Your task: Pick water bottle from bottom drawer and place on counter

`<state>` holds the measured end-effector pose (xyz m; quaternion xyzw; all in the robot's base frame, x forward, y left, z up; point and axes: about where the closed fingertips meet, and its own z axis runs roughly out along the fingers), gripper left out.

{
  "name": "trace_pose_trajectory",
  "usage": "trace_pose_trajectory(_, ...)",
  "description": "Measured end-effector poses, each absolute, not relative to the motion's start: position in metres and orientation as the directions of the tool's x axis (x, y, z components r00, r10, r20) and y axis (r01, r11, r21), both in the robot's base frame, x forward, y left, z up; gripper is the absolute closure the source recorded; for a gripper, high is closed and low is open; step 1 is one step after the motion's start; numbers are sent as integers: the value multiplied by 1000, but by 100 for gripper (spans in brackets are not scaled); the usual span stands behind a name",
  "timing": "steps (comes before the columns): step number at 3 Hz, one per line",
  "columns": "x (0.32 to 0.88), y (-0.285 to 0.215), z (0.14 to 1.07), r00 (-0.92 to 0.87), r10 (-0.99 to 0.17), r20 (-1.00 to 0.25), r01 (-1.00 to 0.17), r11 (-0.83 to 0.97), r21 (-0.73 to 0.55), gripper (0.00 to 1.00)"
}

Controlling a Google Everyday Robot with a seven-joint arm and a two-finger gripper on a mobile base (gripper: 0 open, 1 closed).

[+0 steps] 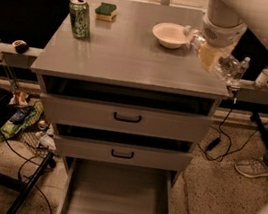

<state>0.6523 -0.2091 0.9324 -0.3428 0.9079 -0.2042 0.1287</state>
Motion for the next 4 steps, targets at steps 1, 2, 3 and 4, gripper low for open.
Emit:
trace_pose_trajectory(1, 699, -196, 900, -635, -767, -91, -676, 609, -416, 100)
trace_pose_trajectory(2, 734, -171, 850, -563, -826, 12, -772, 521, -364, 100)
trace_pose_trajectory(3, 738, -165, 847, -550, -835, 27, -786, 506, -356, 100)
trace_pose_trajectory(4, 738, -165, 846, -550, -835, 27, -786, 506, -356, 74)
